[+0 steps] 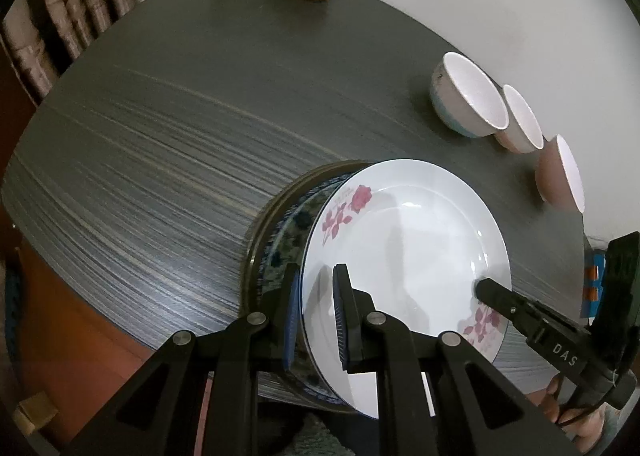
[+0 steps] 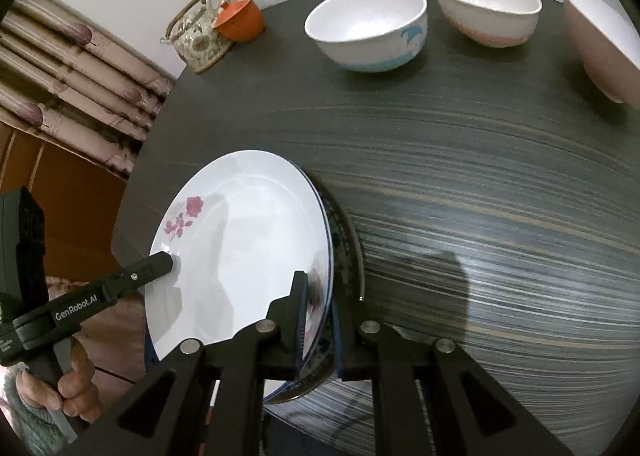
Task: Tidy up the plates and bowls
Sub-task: 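Lower the white plate onto the blue-and-white plate stack with the left tool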
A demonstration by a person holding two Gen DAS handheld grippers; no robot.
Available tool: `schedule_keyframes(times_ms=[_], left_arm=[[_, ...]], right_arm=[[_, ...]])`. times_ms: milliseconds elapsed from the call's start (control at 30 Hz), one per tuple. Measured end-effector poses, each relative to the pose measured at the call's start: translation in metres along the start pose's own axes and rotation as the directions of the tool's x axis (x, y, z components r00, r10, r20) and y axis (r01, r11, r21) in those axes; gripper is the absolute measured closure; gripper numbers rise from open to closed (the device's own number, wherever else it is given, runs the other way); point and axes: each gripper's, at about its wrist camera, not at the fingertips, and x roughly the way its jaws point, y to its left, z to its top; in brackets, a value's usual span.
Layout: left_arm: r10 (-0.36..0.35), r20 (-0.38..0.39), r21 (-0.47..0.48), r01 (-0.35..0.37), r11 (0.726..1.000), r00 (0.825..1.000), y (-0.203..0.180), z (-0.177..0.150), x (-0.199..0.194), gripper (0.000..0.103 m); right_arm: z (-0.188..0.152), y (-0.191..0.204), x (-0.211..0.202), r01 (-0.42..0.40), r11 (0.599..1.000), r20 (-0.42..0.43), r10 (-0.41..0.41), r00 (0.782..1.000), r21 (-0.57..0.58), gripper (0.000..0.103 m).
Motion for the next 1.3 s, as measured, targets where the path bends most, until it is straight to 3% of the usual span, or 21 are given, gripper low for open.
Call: schedule_keyframes(times_ms=[933,1300], left_arm=[[0.001,-0.062,-0.045,-0.004,0.999,0.998,0.011,0.007,0.026,0.089],[-0.005,-0.037,-0.044,0.003,0.999,0.999,0.008,0.008,0.018,0.069]], right_arm=[[0.005,0.004,0.025,0.008,1.000,-0.064,-0.007,0.998,0.019,0.088],[0.005,0.011,0.027,0.017,1.000,-0.076,-0.016,0.997,0.017,0.077]])
